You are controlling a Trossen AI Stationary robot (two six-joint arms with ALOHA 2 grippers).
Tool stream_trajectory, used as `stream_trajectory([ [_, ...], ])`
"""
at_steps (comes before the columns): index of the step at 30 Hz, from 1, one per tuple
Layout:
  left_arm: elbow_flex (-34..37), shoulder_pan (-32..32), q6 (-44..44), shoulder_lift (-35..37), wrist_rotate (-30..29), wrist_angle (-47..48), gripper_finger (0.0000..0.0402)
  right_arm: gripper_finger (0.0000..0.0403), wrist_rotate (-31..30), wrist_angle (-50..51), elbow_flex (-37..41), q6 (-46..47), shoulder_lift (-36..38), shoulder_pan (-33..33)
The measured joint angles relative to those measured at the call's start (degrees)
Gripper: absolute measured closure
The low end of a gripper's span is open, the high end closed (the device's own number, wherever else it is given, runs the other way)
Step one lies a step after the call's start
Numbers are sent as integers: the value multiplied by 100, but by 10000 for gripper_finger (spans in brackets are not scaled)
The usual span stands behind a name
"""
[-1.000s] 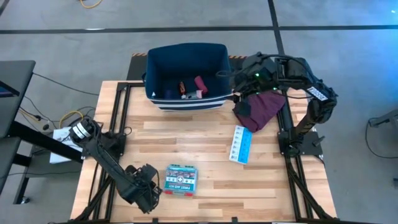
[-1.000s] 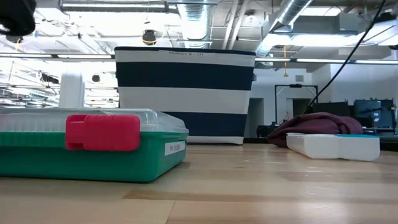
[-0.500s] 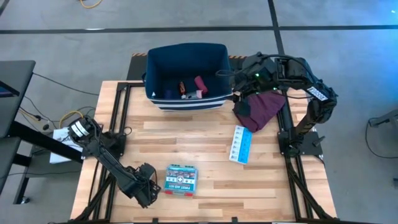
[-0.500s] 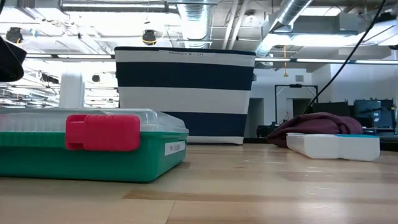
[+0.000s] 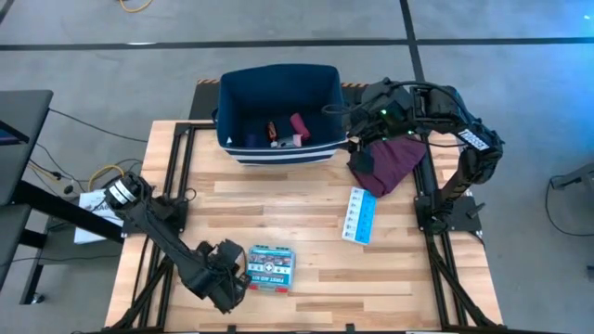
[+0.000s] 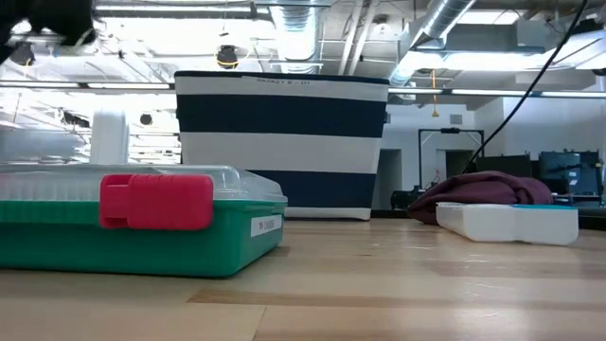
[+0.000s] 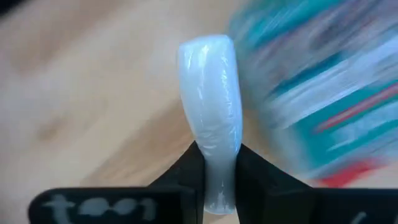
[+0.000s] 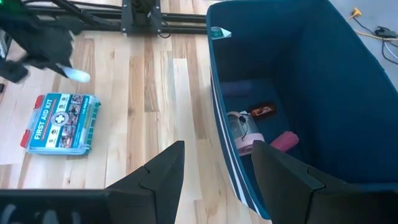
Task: Pick & place medical supplies in basket/bin
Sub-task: Put the white rolled gauze into the blue bin
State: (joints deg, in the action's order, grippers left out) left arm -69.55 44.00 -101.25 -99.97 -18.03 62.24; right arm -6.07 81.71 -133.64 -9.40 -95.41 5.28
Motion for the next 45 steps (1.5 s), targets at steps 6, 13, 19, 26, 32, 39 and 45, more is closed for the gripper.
stream_trajectory([
  [6,-1550,-491,906,479,-2479,1933,350,221,2,43,0,-109,-1,0],
  [13,-3158,-2583,4862,926,-3668,1790,356,221,4,37,0,-152,0,0],
  [19,-3503,-5298,7662,874,-2246,-52,353,221,14,101,0,-113,-1,-26],
  [26,-3220,-7306,8350,-6,457,-1188,352,221,15,122,0,-163,-1,-35],
  [32,-3219,-7588,9048,-833,1112,-1359,346,221,13,442,0,-389,-1,-31],
  [39,-3364,-7655,9678,-1203,1091,-1362,302,221,9,470,0,-274,-1,-31],
  [45,-3380,-7651,9781,-1147,1089,-1386,263,221,9,484,0,-184,-1,-31],
])
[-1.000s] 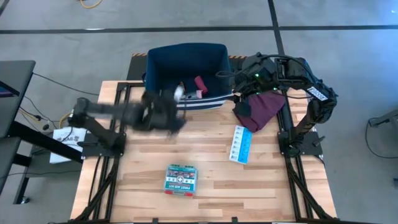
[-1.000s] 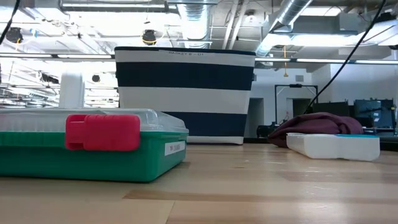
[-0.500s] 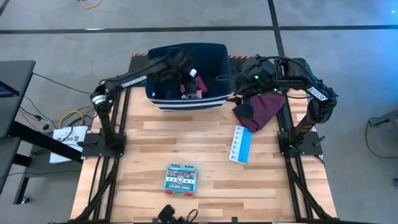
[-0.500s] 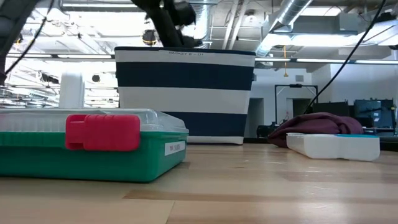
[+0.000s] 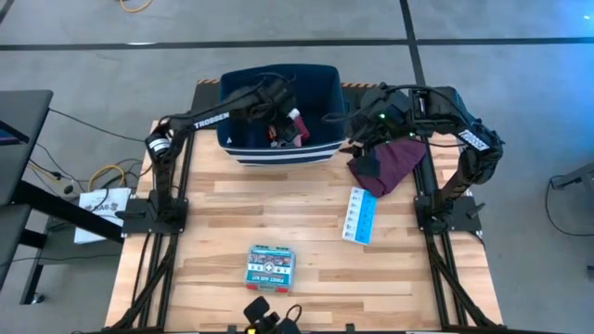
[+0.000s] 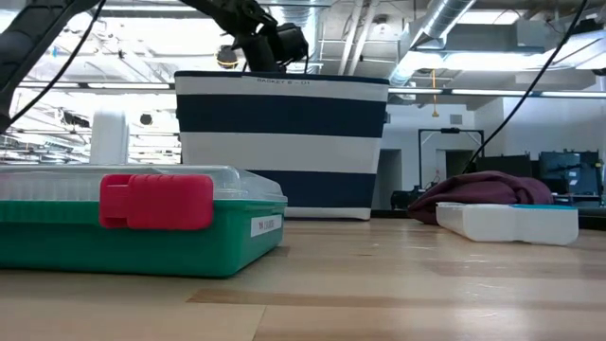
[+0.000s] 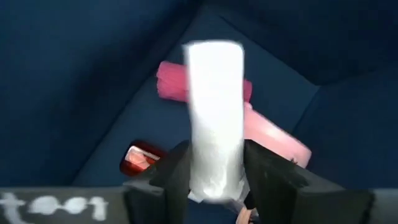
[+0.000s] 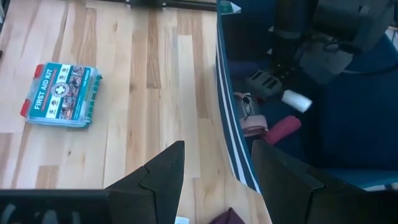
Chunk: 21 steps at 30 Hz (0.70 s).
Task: Pick & place medical supplies in basket/bin
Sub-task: Put the white rolled gauze into the blue bin, then put the medicine organizer into the blue bin
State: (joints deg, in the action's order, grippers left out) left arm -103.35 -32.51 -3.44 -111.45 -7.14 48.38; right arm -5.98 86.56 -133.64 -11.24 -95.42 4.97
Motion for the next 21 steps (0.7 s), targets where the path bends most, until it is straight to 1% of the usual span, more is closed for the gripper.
stream_trajectory([
  [3,-152,1,-69,34,17,58,252,221,0,5,0,127,0,0],
  [7,-712,83,-94,93,201,340,249,221,-6,90,0,262,1,-2],
  [9,-1129,152,-72,134,216,595,251,221,-5,151,0,280,2,-2],
  [12,-1769,315,-68,199,86,1095,254,221,-5,232,0,281,0,-2],
  [15,-2450,517,-61,247,-50,1746,257,221,-6,363,-2,286,-11,-2],
  [18,-3148,805,-61,251,-230,2521,257,221,15,346,-2,535,-26,-24],
  [19,-3182,931,-72,299,-368,2629,257,221,47,347,-2,607,-22,-50],
  [21,-2991,1148,-87,524,-574,2693,258,221,197,346,-4,675,-1,-135],
])
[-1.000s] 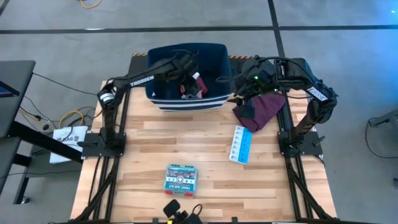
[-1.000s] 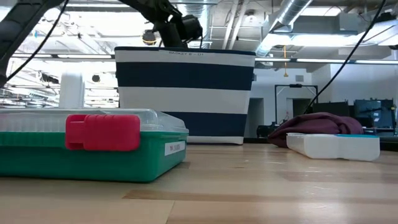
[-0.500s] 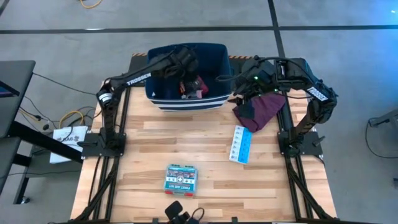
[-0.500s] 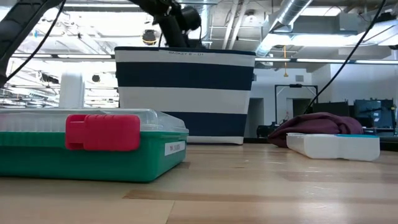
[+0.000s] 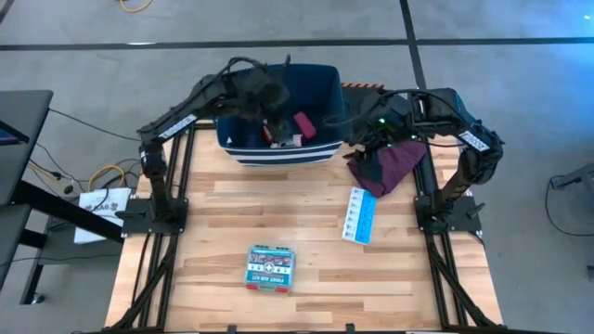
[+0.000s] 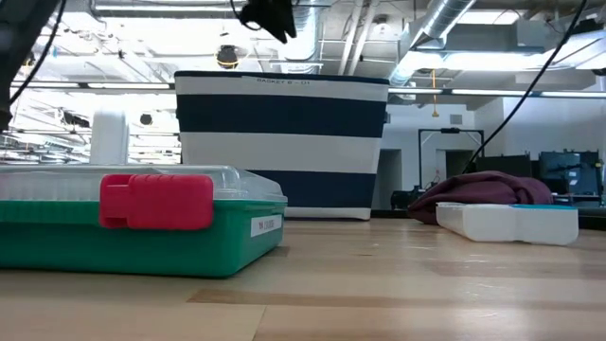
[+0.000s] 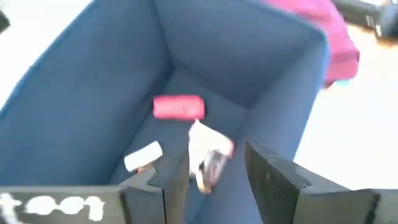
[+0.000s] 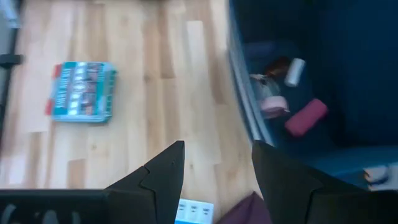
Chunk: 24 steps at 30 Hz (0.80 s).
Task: Pick & place medical supplies in basket/bin
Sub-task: Put the medicine organizer into the blue bin
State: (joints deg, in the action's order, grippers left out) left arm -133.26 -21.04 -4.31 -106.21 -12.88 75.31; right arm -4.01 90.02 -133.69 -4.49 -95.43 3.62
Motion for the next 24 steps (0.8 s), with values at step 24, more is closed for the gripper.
stream_trajectory([
  [24,979,4206,-2152,385,-2942,1467,258,221,-1071,-52,2907,4779,-40,-2384],
])
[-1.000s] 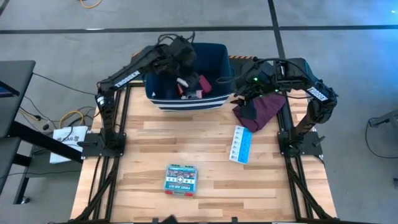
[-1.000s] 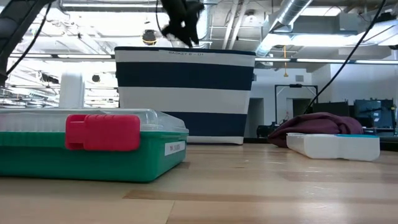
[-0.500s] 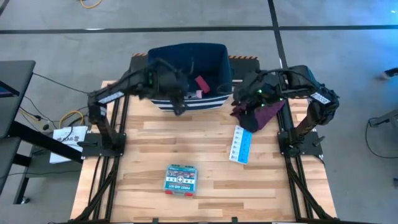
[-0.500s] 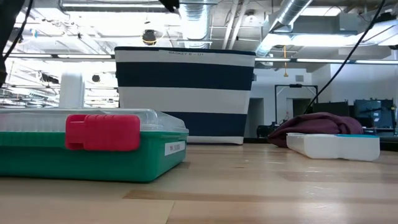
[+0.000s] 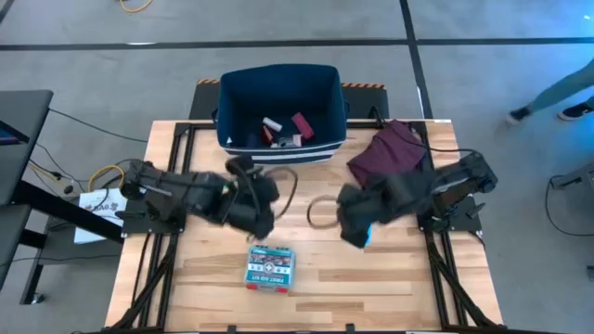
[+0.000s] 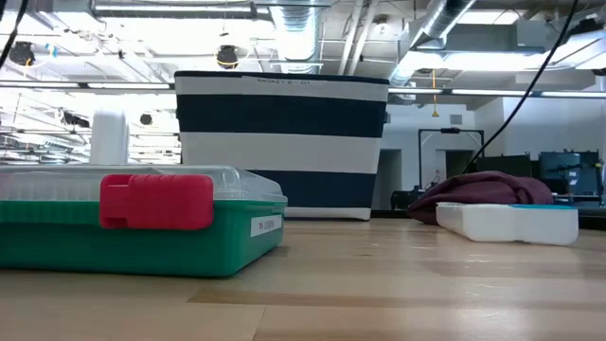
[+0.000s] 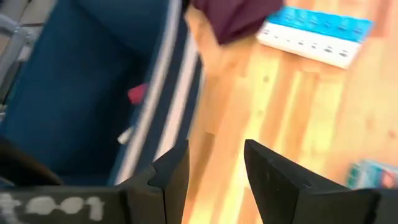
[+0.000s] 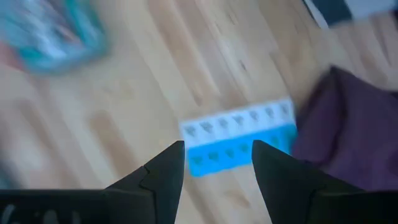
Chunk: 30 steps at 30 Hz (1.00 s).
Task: Pick & place medical supplies in basket/bin
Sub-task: Put the medicine organizer into the blue bin
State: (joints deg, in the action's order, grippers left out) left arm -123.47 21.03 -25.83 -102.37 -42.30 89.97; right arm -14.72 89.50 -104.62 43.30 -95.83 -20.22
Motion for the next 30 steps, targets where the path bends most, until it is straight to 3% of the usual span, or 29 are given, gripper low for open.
stream_trajectory([
  [3,312,314,-315,70,-23,-4,258,221,-288,20,846,507,-13,-237],
  [10,1031,795,-1108,308,-58,-4,258,221,-206,-8,2132,1300,416,-637],
  [19,1223,735,-1420,347,-251,-115,258,221,-1312,-166,3077,2628,2460,-1173],
  [25,1346,510,-936,289,-648,-720,258,221,-1543,-1890,4719,3639,3770,-1368],
  [30,2009,186,143,281,-121,-2188,258,221,-1216,-3483,6165,4072,4129,-1452],
])
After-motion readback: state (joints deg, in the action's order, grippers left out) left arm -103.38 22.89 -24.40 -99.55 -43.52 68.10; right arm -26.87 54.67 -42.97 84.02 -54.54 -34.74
